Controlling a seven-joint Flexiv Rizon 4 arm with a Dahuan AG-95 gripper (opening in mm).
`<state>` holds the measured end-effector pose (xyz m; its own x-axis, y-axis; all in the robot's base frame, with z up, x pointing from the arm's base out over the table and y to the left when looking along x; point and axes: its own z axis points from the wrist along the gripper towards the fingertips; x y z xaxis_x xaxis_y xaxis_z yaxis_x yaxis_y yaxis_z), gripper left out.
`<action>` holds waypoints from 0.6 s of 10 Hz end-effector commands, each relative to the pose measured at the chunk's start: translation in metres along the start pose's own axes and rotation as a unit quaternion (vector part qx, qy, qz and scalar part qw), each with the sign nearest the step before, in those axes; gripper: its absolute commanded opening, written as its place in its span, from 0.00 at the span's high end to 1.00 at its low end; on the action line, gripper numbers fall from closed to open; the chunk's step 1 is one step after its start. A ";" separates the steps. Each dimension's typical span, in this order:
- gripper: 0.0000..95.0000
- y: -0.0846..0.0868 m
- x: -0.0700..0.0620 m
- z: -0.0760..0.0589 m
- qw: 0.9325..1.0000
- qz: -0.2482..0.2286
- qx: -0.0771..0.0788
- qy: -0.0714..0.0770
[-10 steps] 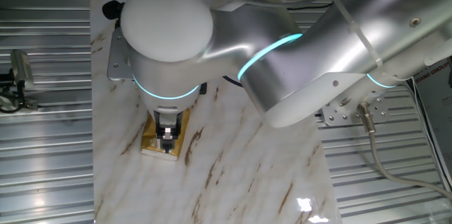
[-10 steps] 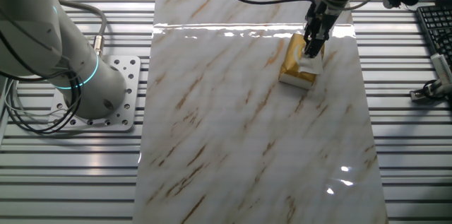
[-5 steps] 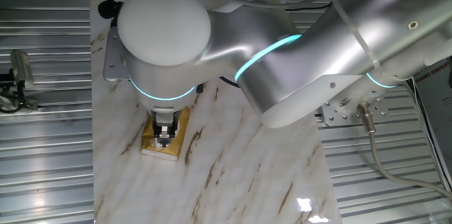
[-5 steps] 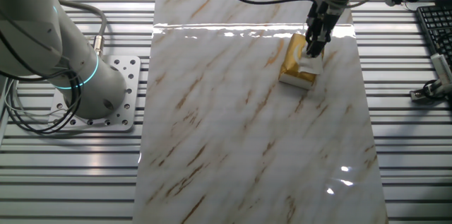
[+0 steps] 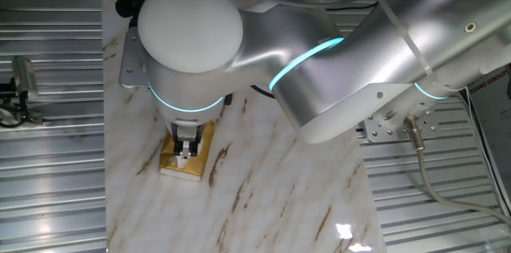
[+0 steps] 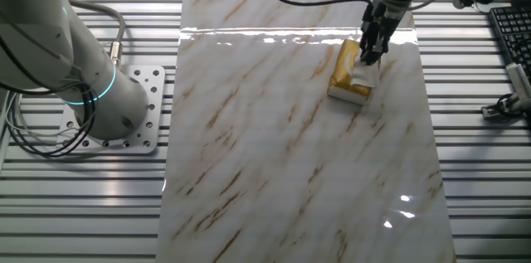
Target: Pull out a napkin
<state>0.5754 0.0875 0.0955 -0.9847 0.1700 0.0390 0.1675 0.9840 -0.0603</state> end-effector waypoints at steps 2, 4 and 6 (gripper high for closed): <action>1.00 -0.003 -0.003 0.000 1.000 -0.006 -0.001 0.003; 1.00 -0.003 -0.003 0.000 1.000 -0.006 -0.002 0.002; 1.00 -0.004 -0.004 -0.001 1.000 -0.006 -0.005 0.004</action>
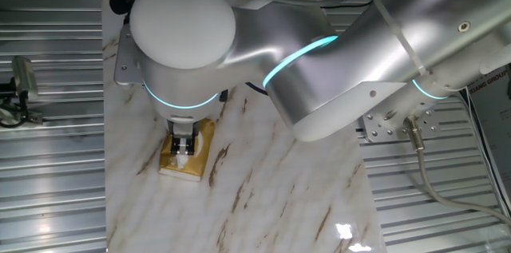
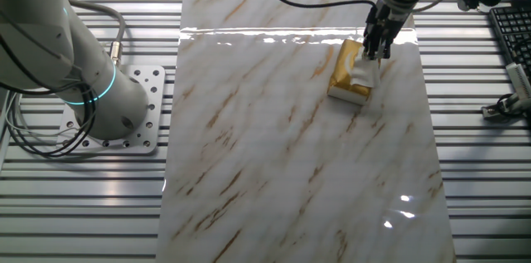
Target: Pull out a napkin
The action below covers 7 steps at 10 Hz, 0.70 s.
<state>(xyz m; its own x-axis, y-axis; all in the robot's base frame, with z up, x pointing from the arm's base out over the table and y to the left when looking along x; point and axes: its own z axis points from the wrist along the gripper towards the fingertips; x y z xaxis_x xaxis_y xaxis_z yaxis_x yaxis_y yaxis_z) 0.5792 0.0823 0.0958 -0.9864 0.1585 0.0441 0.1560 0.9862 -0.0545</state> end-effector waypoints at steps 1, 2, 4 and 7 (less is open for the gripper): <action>1.00 0.001 0.001 0.000 1.000 -0.001 -0.006 -0.002; 1.00 0.002 0.001 0.000 1.000 -0.009 -0.016 0.001; 0.40 0.006 0.004 0.000 1.000 -0.009 -0.025 0.004; 0.20 0.010 0.008 0.001 1.000 -0.014 -0.024 0.005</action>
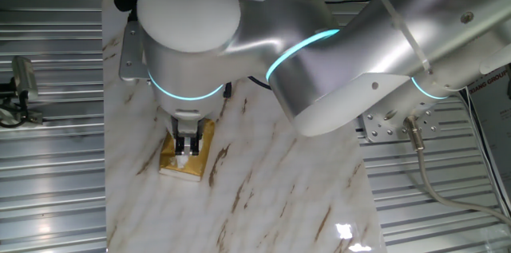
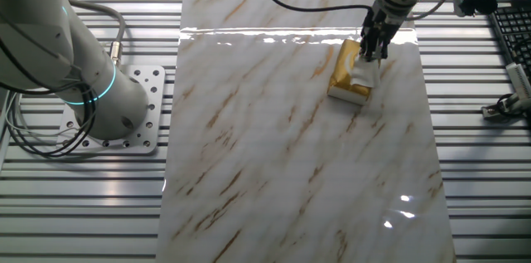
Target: Pull out a napkin
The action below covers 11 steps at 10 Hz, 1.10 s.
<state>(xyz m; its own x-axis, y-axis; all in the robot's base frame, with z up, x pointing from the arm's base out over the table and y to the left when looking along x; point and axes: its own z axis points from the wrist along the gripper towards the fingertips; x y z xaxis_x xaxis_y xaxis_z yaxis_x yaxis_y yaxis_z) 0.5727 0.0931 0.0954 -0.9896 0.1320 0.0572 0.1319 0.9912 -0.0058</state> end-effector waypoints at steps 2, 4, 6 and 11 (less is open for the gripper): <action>0.20 0.001 0.000 0.001 1.000 -0.009 0.007 -0.002; 0.00 0.001 0.000 0.001 1.000 -0.008 0.004 0.000; 0.00 0.001 0.000 0.000 1.000 -0.010 0.001 0.000; 0.20 0.003 0.001 0.000 1.000 -0.010 -0.006 -0.002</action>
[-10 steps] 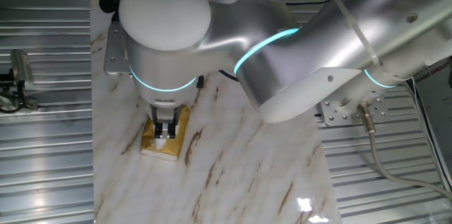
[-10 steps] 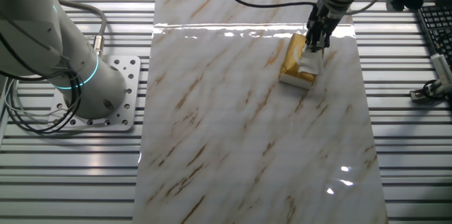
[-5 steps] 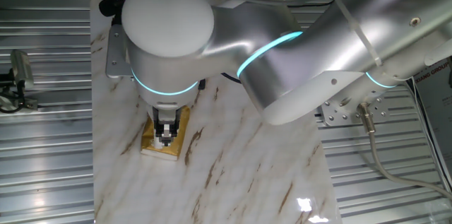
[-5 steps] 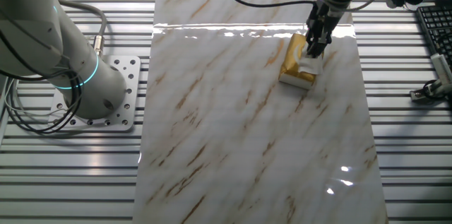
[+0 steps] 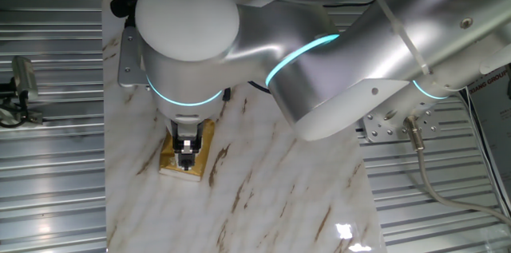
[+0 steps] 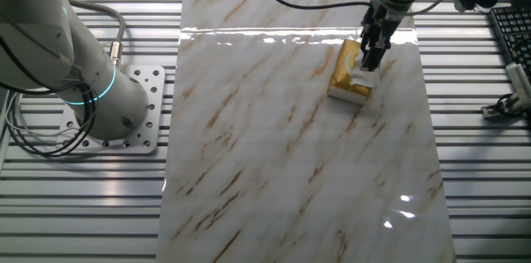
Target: Pull out a napkin
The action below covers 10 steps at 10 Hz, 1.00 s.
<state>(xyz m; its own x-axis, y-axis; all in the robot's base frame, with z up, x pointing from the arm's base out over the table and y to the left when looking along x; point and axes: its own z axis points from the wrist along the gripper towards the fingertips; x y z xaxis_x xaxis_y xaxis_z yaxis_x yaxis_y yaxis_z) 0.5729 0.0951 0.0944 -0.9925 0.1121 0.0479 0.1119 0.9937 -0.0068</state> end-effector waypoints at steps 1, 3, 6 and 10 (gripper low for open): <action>0.20 0.002 0.001 -0.001 1.000 0.003 -0.007 0.003; 0.20 0.006 0.001 -0.003 1.000 0.010 -0.007 0.003; 0.20 0.010 0.002 -0.004 1.000 0.018 -0.009 0.003; 0.20 0.018 0.003 -0.008 1.000 0.028 -0.007 0.002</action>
<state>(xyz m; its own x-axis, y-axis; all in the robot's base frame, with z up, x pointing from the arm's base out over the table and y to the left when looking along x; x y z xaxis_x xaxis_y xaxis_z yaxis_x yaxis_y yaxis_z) 0.5719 0.1127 0.1028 -0.9842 0.1690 0.0523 0.1693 0.9856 0.0031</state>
